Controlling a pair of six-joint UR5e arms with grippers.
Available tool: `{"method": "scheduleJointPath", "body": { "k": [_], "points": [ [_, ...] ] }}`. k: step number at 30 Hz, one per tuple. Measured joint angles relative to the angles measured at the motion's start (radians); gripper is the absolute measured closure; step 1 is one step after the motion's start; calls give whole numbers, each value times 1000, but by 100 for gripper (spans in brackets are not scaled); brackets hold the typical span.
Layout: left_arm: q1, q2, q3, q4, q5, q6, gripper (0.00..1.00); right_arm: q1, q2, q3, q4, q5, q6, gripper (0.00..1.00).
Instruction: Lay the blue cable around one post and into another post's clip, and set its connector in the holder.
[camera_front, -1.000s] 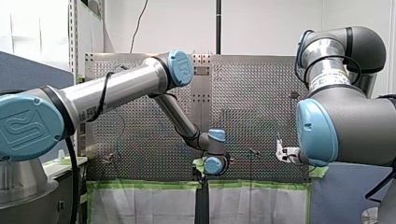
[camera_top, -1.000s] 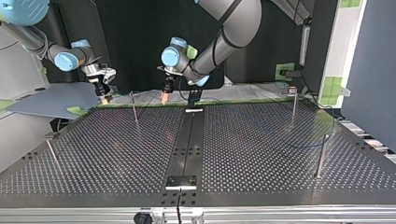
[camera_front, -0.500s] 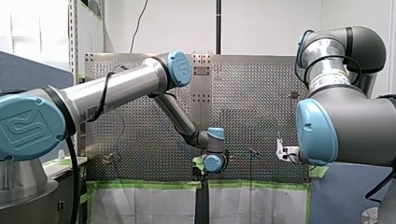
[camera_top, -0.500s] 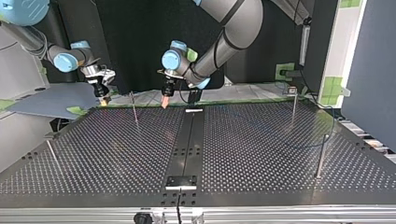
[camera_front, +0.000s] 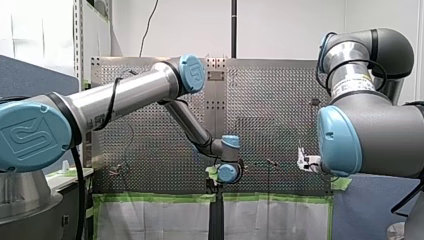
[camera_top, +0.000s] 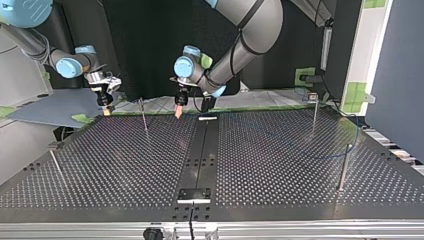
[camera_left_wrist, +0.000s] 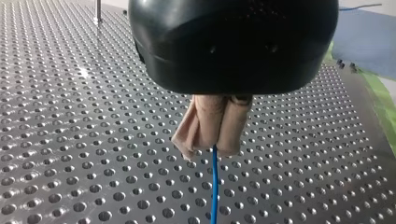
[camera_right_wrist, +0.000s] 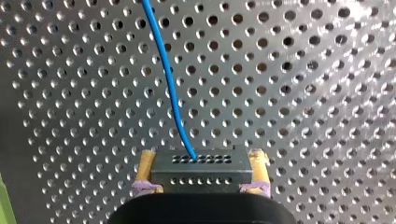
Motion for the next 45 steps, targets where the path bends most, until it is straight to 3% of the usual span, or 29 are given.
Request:
{"method": "scheduleJointPath", "body": {
  "k": [5,10,17,26,39,44,45],
  "points": [
    [4,0,8,-17,-1,5,98,-5,0,-3,-4,28,0,100],
    [11,0,14,-28,4,5,98,-8,0,-10,-6,37,1,100],
    [22,0,32,-51,16,6,98,-9,1,-23,-15,34,7,100],
    [32,0,62,-92,34,6,98,-5,3,-31,-38,8,8,100],
    [43,0,66,-102,51,6,98,-6,7,-56,-39,66,3,100],
    [46,0,66,-105,63,3,98,-5,8,-60,-35,71,1,100],
    [47,0,66,-106,70,1,93,-5,8,-60,-33,72,-1,100]
  ]
}}
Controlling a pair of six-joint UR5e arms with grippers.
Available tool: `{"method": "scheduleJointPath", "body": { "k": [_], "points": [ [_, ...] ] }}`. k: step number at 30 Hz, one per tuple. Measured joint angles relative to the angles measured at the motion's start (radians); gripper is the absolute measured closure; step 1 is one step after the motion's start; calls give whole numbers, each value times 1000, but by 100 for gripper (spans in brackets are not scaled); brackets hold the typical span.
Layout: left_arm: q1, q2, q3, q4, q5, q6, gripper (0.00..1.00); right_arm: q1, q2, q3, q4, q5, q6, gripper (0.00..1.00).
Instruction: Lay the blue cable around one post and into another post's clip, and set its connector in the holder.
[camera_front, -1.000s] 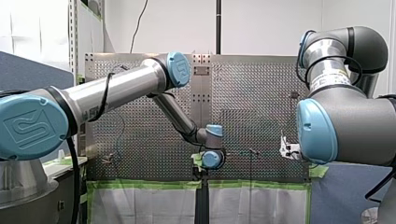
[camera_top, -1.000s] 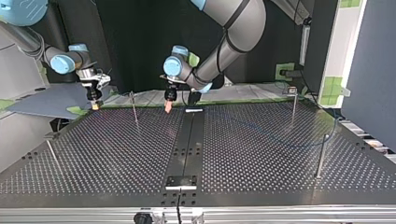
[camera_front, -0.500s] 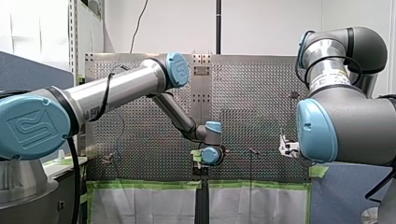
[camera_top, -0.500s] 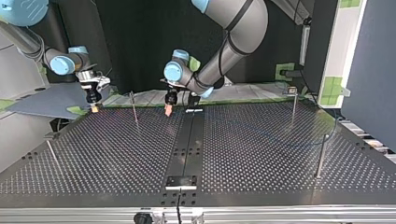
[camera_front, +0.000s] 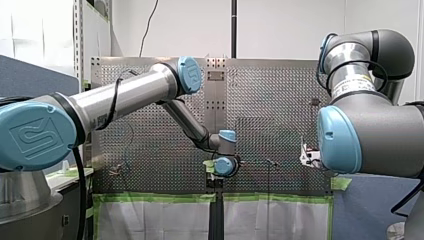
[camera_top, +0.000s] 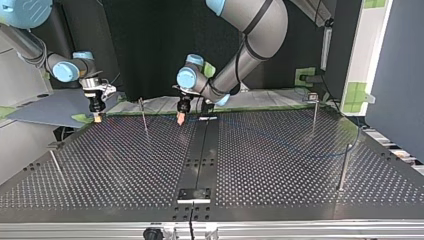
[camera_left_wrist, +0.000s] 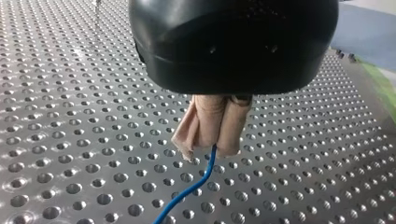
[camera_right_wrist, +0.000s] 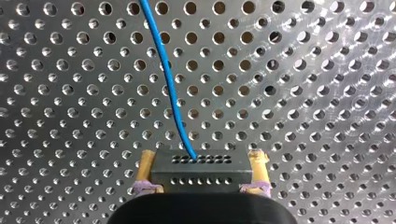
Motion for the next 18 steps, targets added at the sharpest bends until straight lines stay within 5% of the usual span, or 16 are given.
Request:
{"method": "scheduleJointPath", "body": {
  "k": [2,3,4,5,7,8,9,18],
  "points": [
    [1,0,0,-3,10,-3,86,1,1,0,3,0,-3,100],
    [1,0,0,-7,15,-5,71,2,1,0,5,0,-5,100],
    [1,0,0,-12,18,-5,46,2,1,0,7,0,-6,100],
    [1,0,0,-17,20,-4,46,3,1,0,8,0,-7,100],
    [-2,0,0,-31,24,-2,12,3,2,0,12,-1,-7,100],
    [-3,1,0,-38,25,0,12,3,2,0,13,-1,-8,100],
    [-5,1,-1,-48,26,2,0,3,3,0,14,-1,-8,100],
    [-22,2,-8,-109,76,43,0,4,5,0,23,-4,-8,100]
  ]
}}
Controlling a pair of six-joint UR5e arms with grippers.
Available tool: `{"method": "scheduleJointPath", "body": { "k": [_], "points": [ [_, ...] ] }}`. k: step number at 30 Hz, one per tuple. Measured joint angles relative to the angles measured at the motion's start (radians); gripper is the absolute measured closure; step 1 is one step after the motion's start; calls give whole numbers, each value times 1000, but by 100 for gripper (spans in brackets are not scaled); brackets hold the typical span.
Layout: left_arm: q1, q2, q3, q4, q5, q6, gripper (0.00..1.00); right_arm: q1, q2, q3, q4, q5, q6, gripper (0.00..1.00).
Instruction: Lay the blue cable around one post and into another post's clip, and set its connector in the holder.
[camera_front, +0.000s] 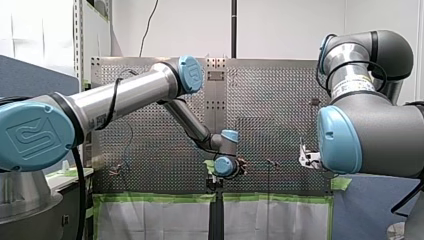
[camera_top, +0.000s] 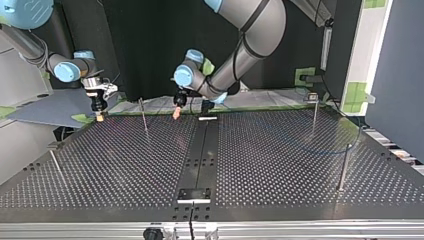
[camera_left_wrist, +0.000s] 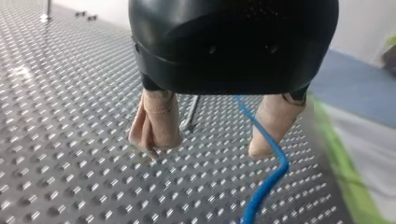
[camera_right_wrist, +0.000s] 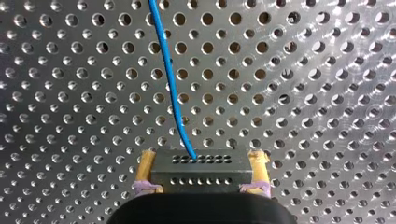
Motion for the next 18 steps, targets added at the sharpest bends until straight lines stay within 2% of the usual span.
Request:
{"method": "scheduleJointPath", "body": {
  "k": [8,12,18],
  "points": [
    [-2,32,-50,18,7,39,0,3,5,0,1,0,0,100],
    [-2,46,-81,22,8,46,0,5,7,0,1,0,0,100],
    [-9,48,-94,11,16,47,0,6,9,0,3,-1,0,100]
  ]
}}
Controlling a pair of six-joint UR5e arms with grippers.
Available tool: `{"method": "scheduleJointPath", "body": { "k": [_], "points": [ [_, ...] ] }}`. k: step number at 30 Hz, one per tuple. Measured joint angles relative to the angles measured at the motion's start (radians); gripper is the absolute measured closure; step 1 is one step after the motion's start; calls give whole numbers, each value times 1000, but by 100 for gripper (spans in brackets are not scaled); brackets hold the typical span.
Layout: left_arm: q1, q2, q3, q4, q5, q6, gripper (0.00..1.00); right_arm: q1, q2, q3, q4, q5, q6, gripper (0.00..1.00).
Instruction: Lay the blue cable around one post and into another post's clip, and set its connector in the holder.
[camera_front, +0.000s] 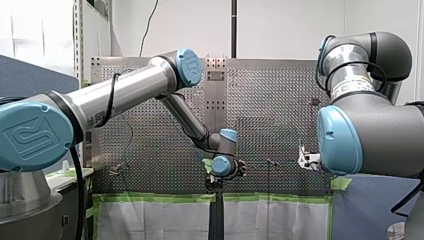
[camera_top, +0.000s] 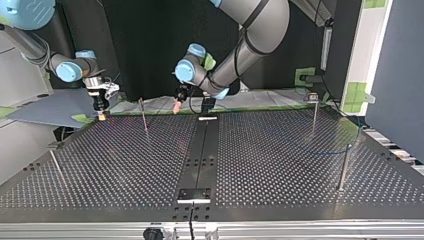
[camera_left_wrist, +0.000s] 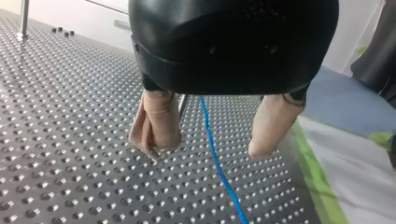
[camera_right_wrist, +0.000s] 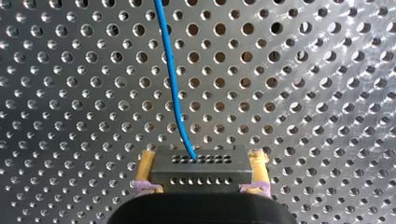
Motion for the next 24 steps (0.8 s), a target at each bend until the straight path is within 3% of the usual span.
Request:
{"method": "scheduleJointPath", "body": {
  "k": [10,17,24],
  "points": [
    [-17,0,-3,-26,39,8,0,1,2,0,2,0,0,100],
    [-24,9,-12,-23,27,9,0,2,3,0,2,0,0,100],
    [-19,70,-73,33,10,-15,0,3,6,0,1,0,0,100]
  ]
}}
